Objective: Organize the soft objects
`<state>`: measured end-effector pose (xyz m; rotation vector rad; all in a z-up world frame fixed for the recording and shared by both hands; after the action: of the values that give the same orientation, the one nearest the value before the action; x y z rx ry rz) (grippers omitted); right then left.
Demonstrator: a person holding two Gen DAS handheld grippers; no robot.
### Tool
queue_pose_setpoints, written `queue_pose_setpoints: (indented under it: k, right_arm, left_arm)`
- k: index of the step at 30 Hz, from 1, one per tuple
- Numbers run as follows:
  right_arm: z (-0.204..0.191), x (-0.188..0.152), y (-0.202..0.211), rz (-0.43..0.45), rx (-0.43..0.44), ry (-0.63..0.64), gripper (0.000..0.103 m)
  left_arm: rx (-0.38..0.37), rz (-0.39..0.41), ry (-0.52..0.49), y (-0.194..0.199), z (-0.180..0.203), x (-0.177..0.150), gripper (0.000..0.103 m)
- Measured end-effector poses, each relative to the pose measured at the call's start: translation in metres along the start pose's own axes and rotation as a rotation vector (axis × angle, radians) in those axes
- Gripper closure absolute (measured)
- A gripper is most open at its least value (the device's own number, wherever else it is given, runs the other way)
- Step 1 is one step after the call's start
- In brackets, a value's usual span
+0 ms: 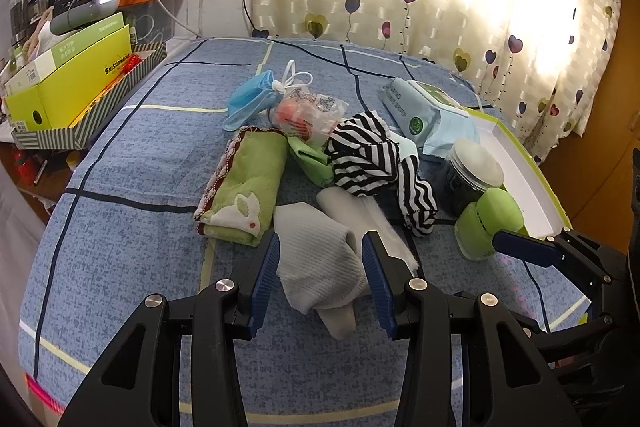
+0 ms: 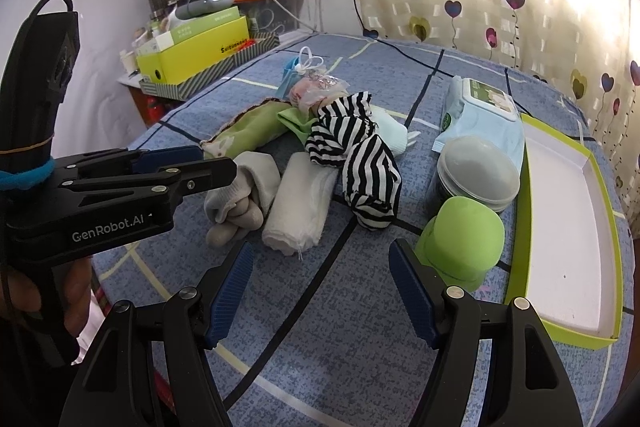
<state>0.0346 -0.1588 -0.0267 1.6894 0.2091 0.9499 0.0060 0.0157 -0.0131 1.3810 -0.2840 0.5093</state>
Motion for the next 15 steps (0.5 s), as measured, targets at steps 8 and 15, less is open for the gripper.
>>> queue_pose_setpoints:
  k: [8,15]
  right_arm:
    - [-0.004,0.006,-0.005,-0.014,0.001,0.015,0.032]
    - [-0.009,0.015,-0.013,-0.029,0.005,0.025,0.032]
  left_arm:
    - [-0.011,-0.004,0.021,-0.002,-0.011,0.0,0.059]
    - [-0.041,0.006,0.043,0.0,-0.024,0.0,0.059]
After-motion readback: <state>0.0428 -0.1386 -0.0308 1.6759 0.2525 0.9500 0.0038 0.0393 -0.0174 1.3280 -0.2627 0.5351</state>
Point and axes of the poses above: each gripper's, at about its wrist camera, not at the fingertips, and y roughly against the way its jaws point, z to its right, x to its top, the point moved 1 cm from there along -y, roughly the way its jaws point, and after that the axes turned 15 degrees about -z, right-handed, at the moved point
